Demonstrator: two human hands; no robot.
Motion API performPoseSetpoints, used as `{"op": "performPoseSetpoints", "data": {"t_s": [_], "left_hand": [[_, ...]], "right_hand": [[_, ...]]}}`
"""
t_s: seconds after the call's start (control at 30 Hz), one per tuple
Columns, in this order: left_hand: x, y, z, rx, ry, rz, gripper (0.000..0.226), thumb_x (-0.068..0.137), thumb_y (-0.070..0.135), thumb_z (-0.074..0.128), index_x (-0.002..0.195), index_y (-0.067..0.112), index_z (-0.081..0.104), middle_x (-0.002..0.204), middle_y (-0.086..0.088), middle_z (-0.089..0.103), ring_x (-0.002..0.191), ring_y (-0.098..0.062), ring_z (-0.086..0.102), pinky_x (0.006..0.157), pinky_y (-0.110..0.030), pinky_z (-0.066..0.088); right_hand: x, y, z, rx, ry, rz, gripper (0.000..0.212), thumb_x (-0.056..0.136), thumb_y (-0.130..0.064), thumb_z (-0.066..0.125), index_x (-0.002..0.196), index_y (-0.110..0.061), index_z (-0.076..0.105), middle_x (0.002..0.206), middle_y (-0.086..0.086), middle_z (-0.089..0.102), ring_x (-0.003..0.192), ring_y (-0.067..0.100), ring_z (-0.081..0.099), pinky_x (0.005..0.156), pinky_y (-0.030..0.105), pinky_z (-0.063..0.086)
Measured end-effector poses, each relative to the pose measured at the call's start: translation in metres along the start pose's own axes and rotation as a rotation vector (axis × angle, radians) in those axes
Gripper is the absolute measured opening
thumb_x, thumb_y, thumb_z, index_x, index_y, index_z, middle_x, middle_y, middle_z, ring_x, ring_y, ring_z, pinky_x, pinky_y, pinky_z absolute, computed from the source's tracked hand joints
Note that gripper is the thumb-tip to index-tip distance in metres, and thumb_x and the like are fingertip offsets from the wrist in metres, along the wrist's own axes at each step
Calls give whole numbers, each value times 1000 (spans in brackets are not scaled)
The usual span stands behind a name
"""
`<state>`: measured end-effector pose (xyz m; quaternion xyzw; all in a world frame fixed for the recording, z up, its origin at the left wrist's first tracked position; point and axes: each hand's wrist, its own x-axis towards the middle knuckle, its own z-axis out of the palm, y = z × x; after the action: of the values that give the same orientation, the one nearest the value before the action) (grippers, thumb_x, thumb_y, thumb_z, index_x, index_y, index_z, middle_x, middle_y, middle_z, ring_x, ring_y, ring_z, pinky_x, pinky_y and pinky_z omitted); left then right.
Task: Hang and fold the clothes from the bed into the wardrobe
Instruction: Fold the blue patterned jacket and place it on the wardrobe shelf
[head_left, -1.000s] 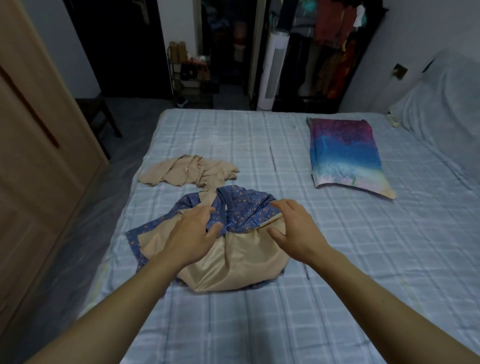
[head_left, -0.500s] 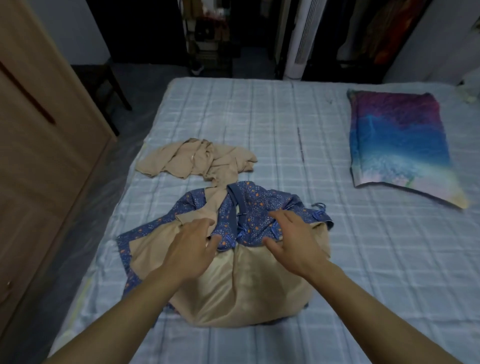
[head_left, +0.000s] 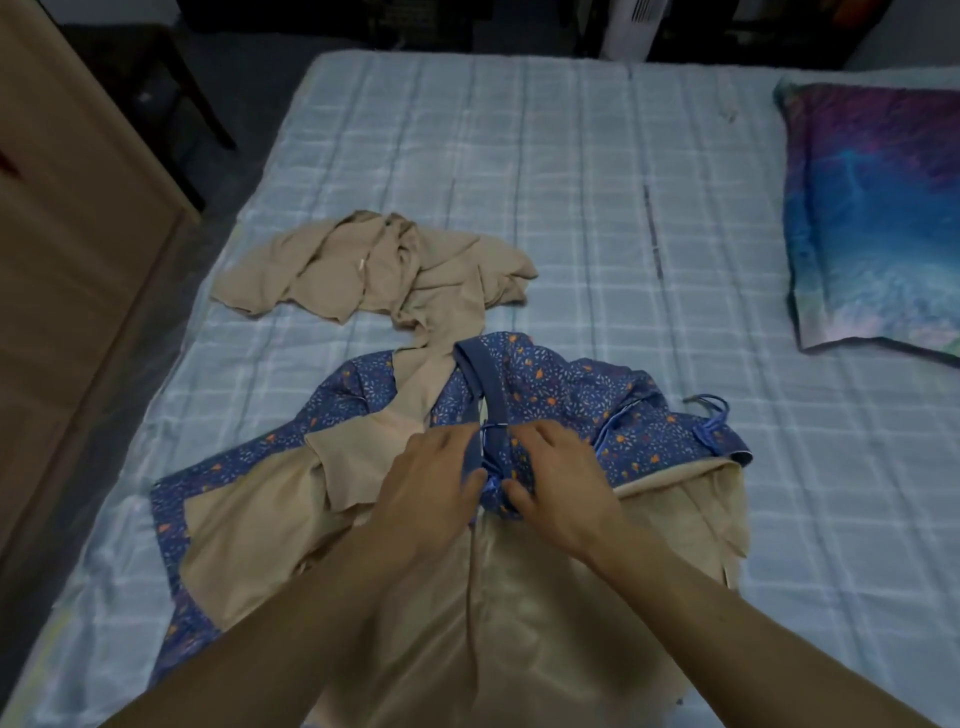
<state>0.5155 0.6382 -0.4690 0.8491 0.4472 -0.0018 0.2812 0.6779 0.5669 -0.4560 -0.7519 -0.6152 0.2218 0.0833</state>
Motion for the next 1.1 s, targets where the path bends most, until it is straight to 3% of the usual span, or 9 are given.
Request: {"op": "performPoseSetpoints", "data": {"t_s": [0.13,0.27,0.37,0.57,0.73,0.87,1.0,1.1], "left_hand": [[23,-6,19,170,-59,24,53,99,44,41,149,35,28,149,-3,35,131,-26,33,102,-40,38],[35,-13,35,315,-191,-4,51,101,47,34,149,34,25,155,-9,25,131,-32,30,101,-44,37],[41,-19,39,398,-226,-16,49,101,50,32,146,31,32,152,-9,29,130,-31,32,99,-44,37],[42,-20,41,439,-108,-1,38,100,41,36,127,20,52,129,-3,49,122,-23,42,93,-38,41],[44,-26,36,336,26,51,26,96,30,49,105,11,64,109,-8,59,107,-28,54,86,-41,47],[41,-30,29,305,129,133,15,76,19,76,73,8,66,77,-9,61,74,-30,62,60,-39,53],[36,-39,24,199,200,132,23,77,27,77,72,13,61,77,-4,57,70,-25,59,57,-35,51],[33,-44,17,132,258,139,18,73,10,76,72,11,59,74,-6,55,64,-27,56,52,-37,50]], "right_hand": [[25,5,27,-22,-50,30,55,88,-34,60,139,-22,44,135,5,47,121,28,46,100,40,38],[43,8,50,-99,-142,52,63,90,-38,57,147,-28,32,146,11,34,131,33,35,108,45,31],[48,10,62,-163,-191,66,61,93,-42,51,148,-31,28,151,15,24,136,38,27,110,49,25],[52,10,77,-238,-289,128,53,94,-54,44,143,-35,36,149,16,23,134,38,26,108,51,26],[58,3,77,-281,-350,145,52,96,-55,40,142,-32,36,147,19,23,130,42,29,105,54,29],[58,3,72,-313,-257,145,50,99,-52,34,135,-19,45,139,16,36,124,37,39,101,49,34],[55,7,66,-332,-95,124,47,100,-46,35,130,-14,52,128,9,49,117,30,49,96,44,37],[53,12,61,-321,-21,101,38,96,-38,46,120,-12,60,119,9,56,108,31,55,92,43,38]]}}
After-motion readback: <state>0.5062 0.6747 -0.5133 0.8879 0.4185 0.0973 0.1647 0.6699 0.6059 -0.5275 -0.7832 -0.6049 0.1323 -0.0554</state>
